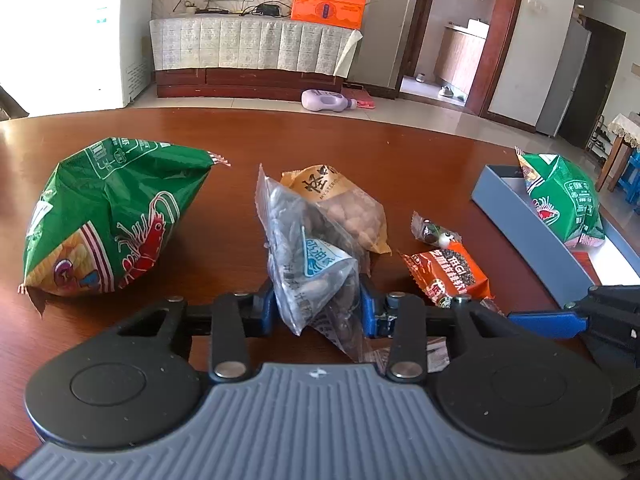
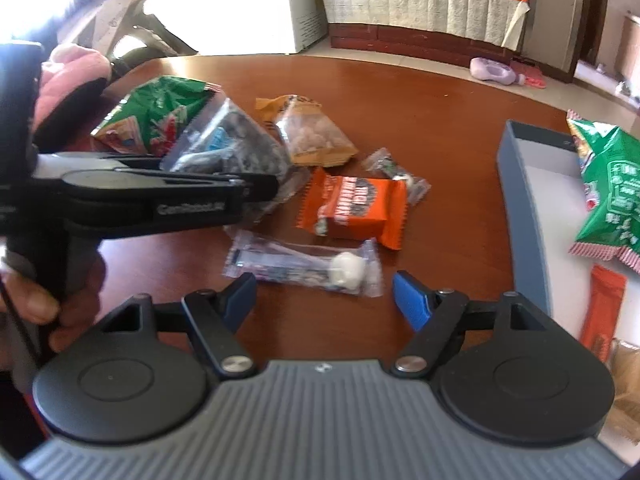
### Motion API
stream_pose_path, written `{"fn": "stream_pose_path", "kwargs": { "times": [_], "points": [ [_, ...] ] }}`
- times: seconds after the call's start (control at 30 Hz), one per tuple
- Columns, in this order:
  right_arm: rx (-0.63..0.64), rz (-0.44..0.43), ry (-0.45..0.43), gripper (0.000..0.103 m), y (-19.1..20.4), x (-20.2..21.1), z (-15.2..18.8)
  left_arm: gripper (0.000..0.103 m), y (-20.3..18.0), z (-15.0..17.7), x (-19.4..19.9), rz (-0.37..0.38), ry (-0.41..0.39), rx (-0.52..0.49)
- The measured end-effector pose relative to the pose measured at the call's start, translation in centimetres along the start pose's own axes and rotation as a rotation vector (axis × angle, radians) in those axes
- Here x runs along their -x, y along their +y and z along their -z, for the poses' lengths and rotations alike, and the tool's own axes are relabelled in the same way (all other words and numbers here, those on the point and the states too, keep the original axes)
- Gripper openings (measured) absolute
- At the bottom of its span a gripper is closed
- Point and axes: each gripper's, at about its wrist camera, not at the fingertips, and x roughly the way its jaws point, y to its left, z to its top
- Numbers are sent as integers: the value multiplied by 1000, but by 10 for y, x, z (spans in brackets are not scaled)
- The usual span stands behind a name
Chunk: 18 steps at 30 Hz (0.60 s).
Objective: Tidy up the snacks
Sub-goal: 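Move the left gripper to the clear bag of dark candies and grasp it, then grasp the white-stick candy packet with the right gripper while the left gripper holds the candy bag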
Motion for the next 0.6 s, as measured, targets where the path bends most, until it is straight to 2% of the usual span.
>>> {"fn": "stream_pose_path", "kwargs": {
  "times": [0.3, 0.37, 0.43, 0.5, 0.53, 0.6],
  "points": [
    [50, 22, -15, 77, 4, -5, -2, 43, 2, 4, 7, -3, -2, 12],
    [77, 26, -16, 71, 7, -4, -1, 43, 2, 6, 9, -5, -2, 11],
    [88, 24, -17, 56, 7, -2, -1, 43, 2, 8, 11, -9, -3, 7],
    [96, 22, -12, 48, 7, 0, 0, 43, -1, 8, 14, -13, -3, 0],
    [100, 22, -10, 45, 7, 1, 0, 43, -1, 9, 15, -13, -2, -2],
    [114, 14, -2, 44, 8, 3, 1, 43, -2, 12, 18, -12, 1, -5]
  ]
}}
